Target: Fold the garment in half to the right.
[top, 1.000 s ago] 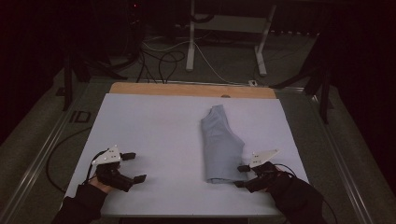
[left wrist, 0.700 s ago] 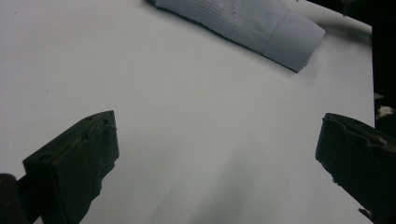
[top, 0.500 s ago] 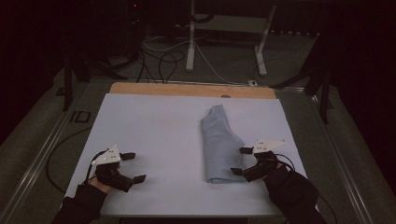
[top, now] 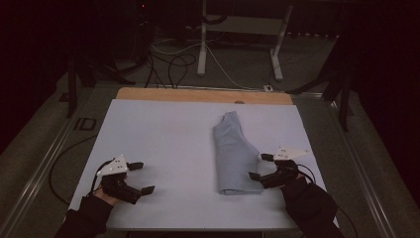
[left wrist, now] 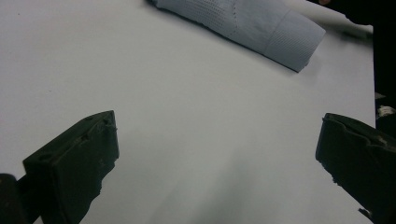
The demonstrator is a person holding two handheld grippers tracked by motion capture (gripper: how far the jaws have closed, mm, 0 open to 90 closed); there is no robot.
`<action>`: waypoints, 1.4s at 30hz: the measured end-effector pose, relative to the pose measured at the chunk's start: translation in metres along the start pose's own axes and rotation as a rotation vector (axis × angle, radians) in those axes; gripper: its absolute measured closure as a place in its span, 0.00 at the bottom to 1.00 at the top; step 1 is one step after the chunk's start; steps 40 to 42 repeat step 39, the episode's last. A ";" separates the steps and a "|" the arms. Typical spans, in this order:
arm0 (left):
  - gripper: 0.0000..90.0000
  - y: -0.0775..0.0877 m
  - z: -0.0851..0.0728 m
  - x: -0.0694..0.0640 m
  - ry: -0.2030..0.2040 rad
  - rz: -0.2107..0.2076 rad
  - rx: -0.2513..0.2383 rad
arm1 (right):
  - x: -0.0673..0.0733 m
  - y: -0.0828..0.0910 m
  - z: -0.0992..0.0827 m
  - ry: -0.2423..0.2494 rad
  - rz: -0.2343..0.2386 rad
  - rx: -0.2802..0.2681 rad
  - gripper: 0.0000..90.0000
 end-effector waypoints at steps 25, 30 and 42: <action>0.01 -0.001 0.000 -0.002 -0.007 0.003 -0.008 | -0.010 0.016 -0.037 -0.062 -0.102 0.005 0.10; 0.01 -0.002 -0.001 -0.002 -0.011 0.006 -0.003 | -0.010 0.015 -0.040 -0.054 -0.108 0.018 0.10; 0.01 -0.002 -0.001 -0.003 -0.019 0.012 -0.001 | -0.009 0.015 -0.041 -0.053 -0.104 0.020 0.10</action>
Point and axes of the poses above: each handheld gripper's, and its own axes: y roughly backward along the jaws, z roughly out of its top, x roughly to its left, the point moved 9 cm from there along -y, roughly forward along the jaws, and after that the axes turned 11 degrees about -z, right-handed, at the moved point
